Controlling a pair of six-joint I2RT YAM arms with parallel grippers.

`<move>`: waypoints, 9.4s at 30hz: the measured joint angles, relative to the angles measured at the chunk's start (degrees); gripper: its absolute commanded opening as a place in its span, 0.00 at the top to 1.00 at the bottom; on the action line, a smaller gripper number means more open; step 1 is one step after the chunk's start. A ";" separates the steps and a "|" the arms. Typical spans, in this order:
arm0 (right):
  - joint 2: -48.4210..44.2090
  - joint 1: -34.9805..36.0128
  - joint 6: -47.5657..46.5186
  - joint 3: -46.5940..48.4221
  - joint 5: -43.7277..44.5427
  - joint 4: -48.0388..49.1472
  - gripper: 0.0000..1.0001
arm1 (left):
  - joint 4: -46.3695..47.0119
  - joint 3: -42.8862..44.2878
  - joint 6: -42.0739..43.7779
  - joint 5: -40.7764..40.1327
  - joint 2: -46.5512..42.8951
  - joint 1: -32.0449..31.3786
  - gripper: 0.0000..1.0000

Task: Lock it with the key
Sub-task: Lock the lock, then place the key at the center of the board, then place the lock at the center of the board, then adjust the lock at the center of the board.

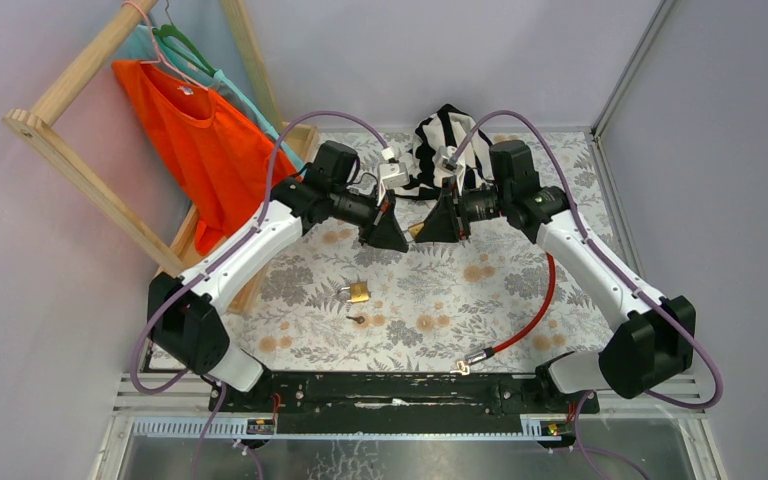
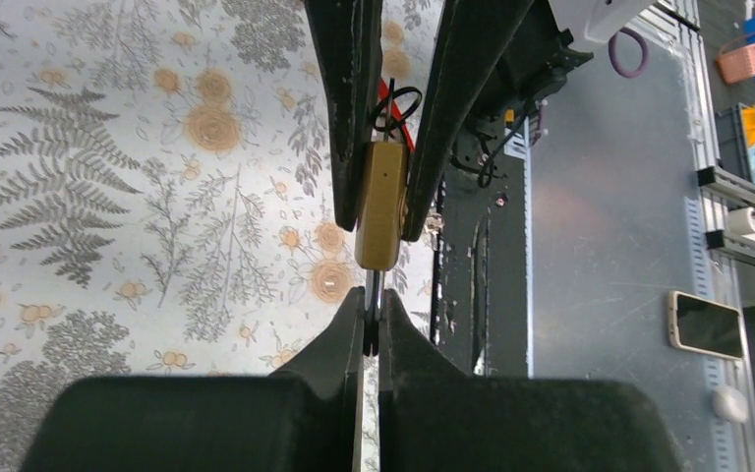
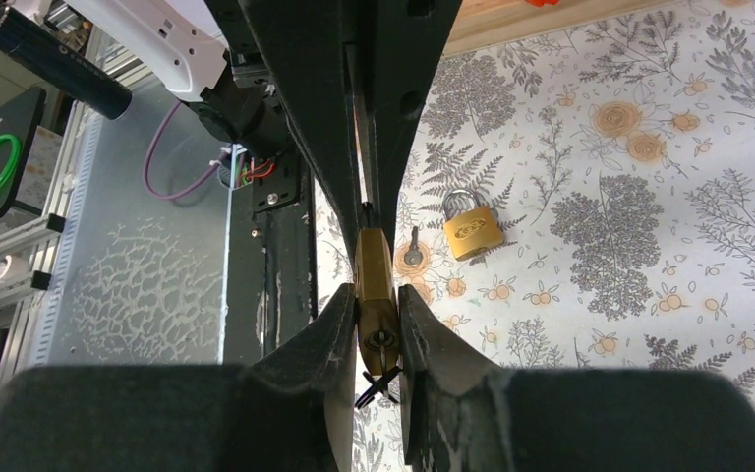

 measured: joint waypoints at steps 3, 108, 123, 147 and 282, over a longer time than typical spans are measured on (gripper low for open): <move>-0.28 0.04 0.55 -0.94 -0.98 1.36 1.00 | 0.31 0.00 -1.79 1.09 0.28 0.00 1.00; 0.87 -4.74 -24.65 9.09 13.55 -23.67 1.00 | 3.56 -5.05 10.03 -9.27 -1.75 -1.95 1.00; -4.17 -4.09 -22.25 -2.95 16.50 -16.94 1.00 | 5.07 -5.11 6.23 -18.16 -1.77 1.16 1.00; 23.12 20.96 -10.36 -11.69 22.56 1.68 0.89 | 13.16 -6.91 -7.17 -25.46 -1.77 12.35 1.00; 21.64 -31.15 -10.58 -2.69 50.53 -2.08 0.06 | 16.41 -0.94 -0.39 -45.38 27.47 -42.95 0.26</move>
